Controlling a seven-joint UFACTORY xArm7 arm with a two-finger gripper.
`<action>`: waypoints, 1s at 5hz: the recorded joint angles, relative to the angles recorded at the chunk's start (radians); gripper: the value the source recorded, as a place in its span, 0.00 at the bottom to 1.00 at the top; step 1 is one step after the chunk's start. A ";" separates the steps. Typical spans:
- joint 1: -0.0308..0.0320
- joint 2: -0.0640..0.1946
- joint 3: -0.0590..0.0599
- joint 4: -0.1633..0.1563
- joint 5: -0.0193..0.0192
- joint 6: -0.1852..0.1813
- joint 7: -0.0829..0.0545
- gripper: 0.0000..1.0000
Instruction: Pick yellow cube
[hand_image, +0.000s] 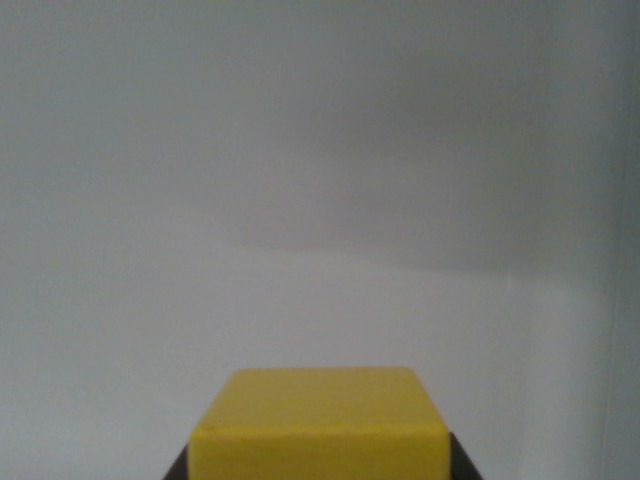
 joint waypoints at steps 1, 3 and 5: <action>0.0000 0.000 0.000 0.000 0.0000 0.000 0.000 1.00; 0.0008 -0.019 0.000 0.028 -0.0036 0.047 0.003 1.00; 0.0017 -0.038 0.000 0.057 -0.0072 0.095 0.005 1.00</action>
